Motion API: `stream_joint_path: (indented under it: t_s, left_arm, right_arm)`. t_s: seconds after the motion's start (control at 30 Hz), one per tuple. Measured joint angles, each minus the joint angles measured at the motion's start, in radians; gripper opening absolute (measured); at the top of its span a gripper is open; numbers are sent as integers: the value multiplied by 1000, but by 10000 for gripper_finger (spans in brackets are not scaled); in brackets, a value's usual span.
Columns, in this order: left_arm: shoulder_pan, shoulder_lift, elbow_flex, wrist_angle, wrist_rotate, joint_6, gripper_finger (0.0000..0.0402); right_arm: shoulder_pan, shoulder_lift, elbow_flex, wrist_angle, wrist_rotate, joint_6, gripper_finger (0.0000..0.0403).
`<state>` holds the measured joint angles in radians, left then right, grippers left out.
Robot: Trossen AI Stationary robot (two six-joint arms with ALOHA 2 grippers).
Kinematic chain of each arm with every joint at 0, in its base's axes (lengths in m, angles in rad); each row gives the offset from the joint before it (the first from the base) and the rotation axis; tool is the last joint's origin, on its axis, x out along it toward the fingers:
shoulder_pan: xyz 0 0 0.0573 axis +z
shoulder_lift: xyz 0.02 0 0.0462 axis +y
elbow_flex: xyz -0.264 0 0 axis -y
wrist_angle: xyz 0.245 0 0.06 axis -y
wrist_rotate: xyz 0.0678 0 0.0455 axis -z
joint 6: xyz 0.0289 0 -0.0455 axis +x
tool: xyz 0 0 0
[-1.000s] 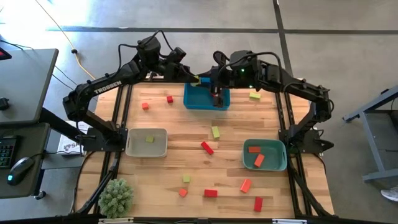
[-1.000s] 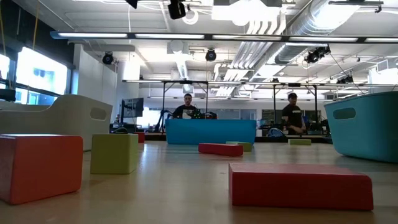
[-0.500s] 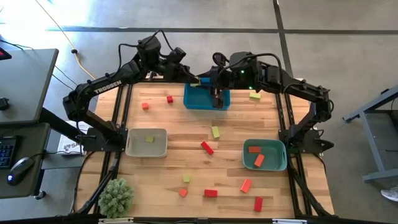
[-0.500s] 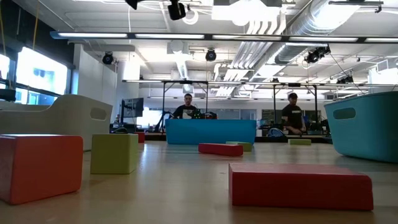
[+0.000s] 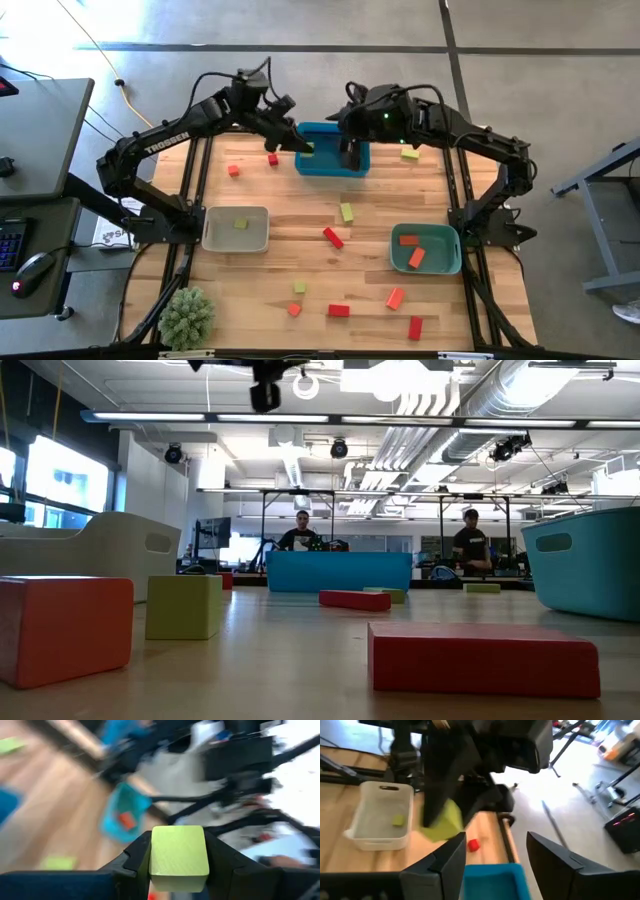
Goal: Sort & place blocks by color
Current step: Put the bottom right green block into the white bin
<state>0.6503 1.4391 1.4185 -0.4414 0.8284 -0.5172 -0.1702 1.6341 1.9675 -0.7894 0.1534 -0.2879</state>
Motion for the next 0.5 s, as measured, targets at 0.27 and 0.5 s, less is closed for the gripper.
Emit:
stream_joint_path:
  t_s: [0.27, 0.5]
  left_arm:
    - [-108, -13, 0, -386, -254, 260, 112]
    - [-198, -14, -1, -595, -430, 352, 113]
  right_arm:
    - [0, 0, 0, -86, -13, 147, 194]
    - [1, 4, 0, -168, -77, 346, 195]
